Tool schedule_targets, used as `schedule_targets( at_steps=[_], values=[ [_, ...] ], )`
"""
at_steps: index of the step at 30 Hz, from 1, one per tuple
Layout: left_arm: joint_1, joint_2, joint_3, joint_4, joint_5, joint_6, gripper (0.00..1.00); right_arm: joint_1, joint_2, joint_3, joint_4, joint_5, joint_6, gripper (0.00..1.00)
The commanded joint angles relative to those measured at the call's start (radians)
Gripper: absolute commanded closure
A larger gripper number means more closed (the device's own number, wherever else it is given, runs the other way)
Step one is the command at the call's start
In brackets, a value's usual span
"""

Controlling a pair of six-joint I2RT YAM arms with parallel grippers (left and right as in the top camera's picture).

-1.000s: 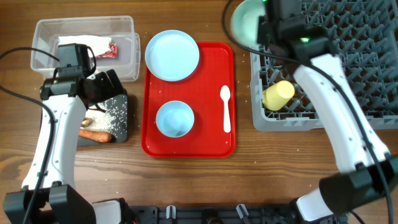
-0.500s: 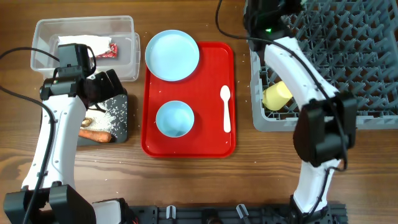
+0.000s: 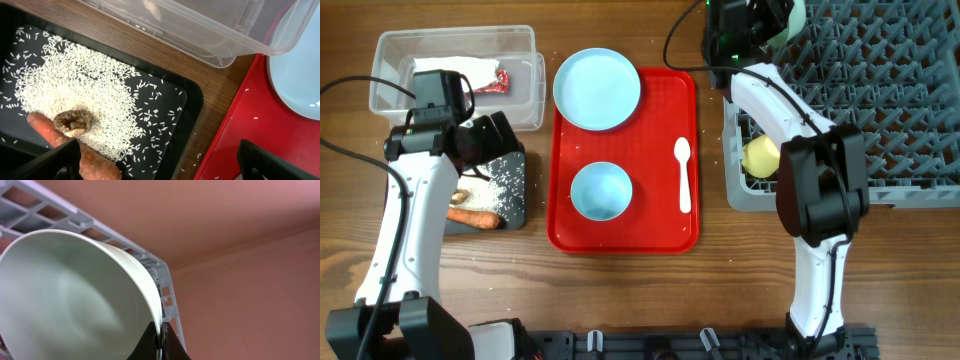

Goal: Sort waste into correct bins and load items into the dishwasher rack
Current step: 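Carry the green bowl with the right gripper into the rack and release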

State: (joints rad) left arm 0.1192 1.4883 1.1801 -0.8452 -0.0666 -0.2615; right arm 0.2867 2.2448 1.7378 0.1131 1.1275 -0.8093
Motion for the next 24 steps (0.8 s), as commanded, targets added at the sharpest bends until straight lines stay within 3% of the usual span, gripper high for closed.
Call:
schedule_targets(
  at_steps=[1,12,14,15,18,21,24],
  values=[
    [0.004,-0.003,0.01,0.003,-0.014,-0.012,0.0,-0.021,0.043,0.003,0.006,0.037,0.0,0.96],
    [0.004,-0.003,0.01,0.003,-0.014,-0.012,0.0,0.042,0.055,0.003,-0.002,0.066,-0.002,0.9],
    [0.004,-0.003,0.01,0.003,-0.014,-0.012,0.0,0.067,0.055,0.003,-0.002,0.089,-0.003,0.7],
    [0.004,-0.003,0.01,0.003,-0.014,-0.012,0.0,0.081,0.055,0.003,-0.002,0.101,-0.003,0.5],
    [0.004,-0.003,0.01,0.003,-0.014,-0.012,0.0,0.105,0.055,0.003,-0.002,0.122,-0.003,0.31],
    [0.004,-0.003,0.01,0.003,-0.014,-0.012,0.0,0.118,0.055,0.003,-0.001,0.145,-0.002,0.02],
    [0.004,-0.003,0.01,0.003,-0.014,-0.012,0.0,0.12,0.055,0.003,0.006,0.159,-0.002,0.0]
  ],
)
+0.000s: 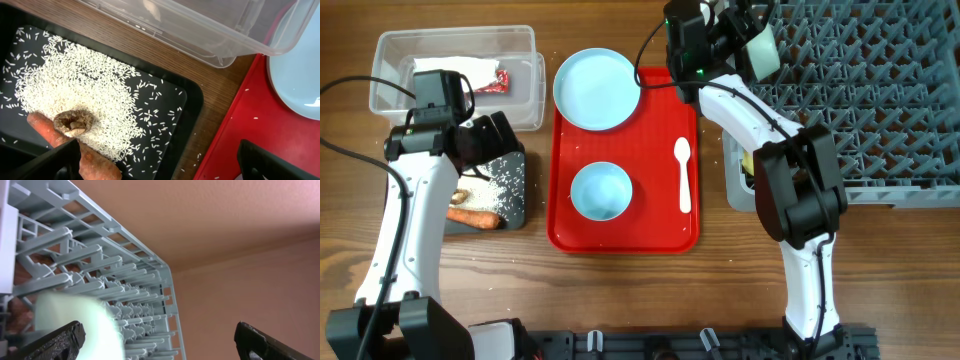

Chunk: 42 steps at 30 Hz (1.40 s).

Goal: Sort waste into correct bins and load items into the dishwasher rack
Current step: 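Carry the green bowl with the right gripper into the rack and release, then move the right gripper to the blue bowl and grasp its rim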

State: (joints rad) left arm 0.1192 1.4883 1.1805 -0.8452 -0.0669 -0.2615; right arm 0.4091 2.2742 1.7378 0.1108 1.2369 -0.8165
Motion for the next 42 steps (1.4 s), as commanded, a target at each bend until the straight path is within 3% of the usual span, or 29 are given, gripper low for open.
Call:
schedule_targets(
  at_steps=[1,11,18,25,27,29,32,37,42],
  values=[
    [0.004,-0.003,0.009,0.003,-0.013,-0.012,0.0,-0.002,0.024,0.003,0.01,0.053,0.009,0.0],
    [0.004,-0.003,0.009,0.003,-0.013,-0.012,0.0,0.041,-0.061,0.003,0.118,0.075,0.084,0.0],
    [0.004,-0.003,0.009,0.003,-0.013,-0.012,0.0,0.19,-0.113,0.003,0.113,0.075,0.121,0.0],
    [0.004,-0.003,0.009,0.003,-0.013,-0.012,0.0,0.313,-0.113,0.003,-0.163,-0.071,0.423,0.0],
    [0.004,-0.003,0.009,0.003,-0.013,-0.012,0.0,0.324,-0.121,0.003,-0.377,-0.195,0.604,0.0],
    [0.004,-0.003,0.009,0.003,-0.013,-0.012,0.0,0.324,-0.15,0.003,-0.608,-0.447,0.788,0.0],
    [0.004,-0.003,0.009,0.003,-0.013,-0.012,0.0,0.311,-0.208,0.003,-0.764,-0.821,0.927,0.08],
    [0.004,-0.003,0.009,0.003,-0.013,-0.012,0.0,0.306,-0.258,0.003,-0.876,-1.308,0.93,0.13],
    [0.004,-0.003,0.009,0.003,-0.013,-0.012,0.0,0.306,-0.251,-0.018,-1.022,-1.385,0.909,0.14]
  ],
)
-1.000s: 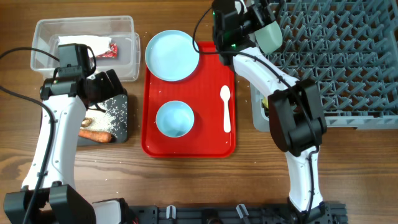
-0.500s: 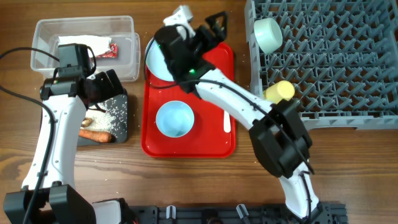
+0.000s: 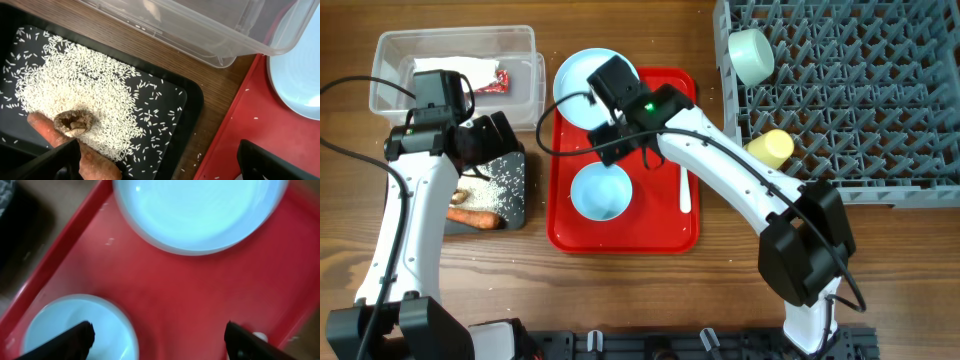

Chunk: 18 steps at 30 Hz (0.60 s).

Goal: Sort waste into correct bins and load items into the dishwasher rack
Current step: 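Move the right gripper to the blue bowl and grasp its rim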

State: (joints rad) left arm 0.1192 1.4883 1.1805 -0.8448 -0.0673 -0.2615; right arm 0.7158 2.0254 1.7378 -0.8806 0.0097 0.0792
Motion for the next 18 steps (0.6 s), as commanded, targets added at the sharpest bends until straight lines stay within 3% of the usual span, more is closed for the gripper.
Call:
schedule_targets(
  at_steps=[1,5,10,15,18],
  values=[
    [0.004,-0.003,0.009,0.002,-0.013,-0.012,0.0,-0.001,-0.002,-0.046,-0.037,-0.162,-0.009,0.14],
    [0.004,-0.003,0.009,0.002,-0.013,-0.012,0.0,-0.001,-0.002,-0.179,0.016,-0.165,-0.063,0.19],
    [0.004,-0.003,0.009,0.002,-0.013,-0.012,0.0,-0.013,-0.002,-0.238,0.041,-0.163,-0.126,0.34],
    [0.004,-0.003,0.009,0.002,-0.013,-0.012,0.0,-0.019,-0.002,-0.296,0.129,-0.092,-0.139,0.59],
    [0.004,-0.003,0.009,0.002,-0.013,-0.012,0.0,-0.021,-0.002,-0.327,0.144,-0.065,-0.139,0.69]
  ],
)
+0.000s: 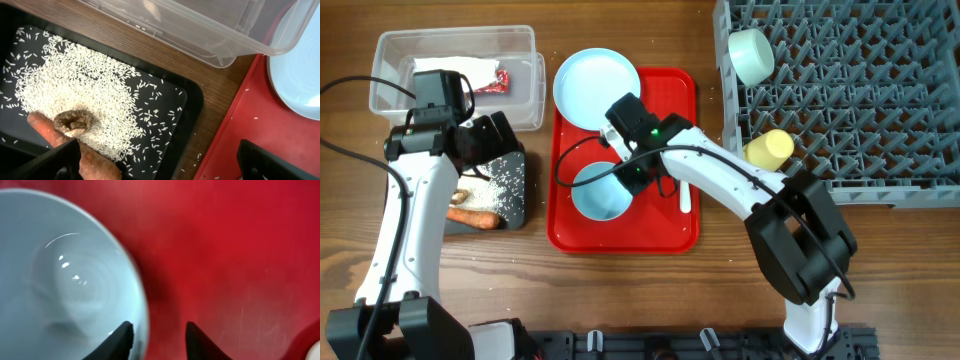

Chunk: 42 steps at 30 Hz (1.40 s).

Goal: Sort waste into correct bins and load items into the dishwasher rack
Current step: 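Move the right gripper to the blue bowl and grasp its rim, then carry the blue bowl with the right gripper into the rack and release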

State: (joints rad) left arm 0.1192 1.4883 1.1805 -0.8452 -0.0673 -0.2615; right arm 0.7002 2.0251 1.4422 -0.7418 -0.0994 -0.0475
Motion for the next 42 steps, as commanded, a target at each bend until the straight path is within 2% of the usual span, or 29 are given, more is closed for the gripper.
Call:
schedule_targets(
  at_steps=[1,5,10,15,21,24,30,42],
  values=[
    [0.004,-0.003,0.009,0.003,-0.013,-0.012,0.0,-0.005,-0.001,-0.035,0.004,0.044,-0.013,0.75],
    [0.004,-0.003,0.009,0.003,-0.013,-0.012,0.0,-0.008,-0.002,-0.036,0.003,0.061,-0.012,0.96],
    [0.004,-0.003,0.009,0.003,-0.013,-0.012,0.0,-0.009,-0.036,0.011,-0.035,0.202,0.083,0.96],
    [0.004,-0.003,0.009,0.003,-0.013,-0.012,0.0,-0.052,-0.188,0.074,-0.055,0.387,0.163,0.96],
    [0.004,-0.003,0.009,0.003,-0.013,-0.012,0.0,-0.22,-0.402,0.076,-0.063,0.853,0.212,0.96],
    [0.004,-0.003,0.009,0.003,-0.013,-0.012,0.0,-0.305,-0.415,0.076,-0.053,0.991,0.212,0.96],
    [0.004,-0.003,0.009,0.003,-0.013,-0.012,0.0,-0.46,-0.366,0.071,-0.01,1.131,0.203,0.96],
    [0.004,-0.003,0.009,0.003,-0.013,-0.012,0.0,-0.505,-0.206,0.071,0.105,1.163,-0.165,0.96]
  ],
)
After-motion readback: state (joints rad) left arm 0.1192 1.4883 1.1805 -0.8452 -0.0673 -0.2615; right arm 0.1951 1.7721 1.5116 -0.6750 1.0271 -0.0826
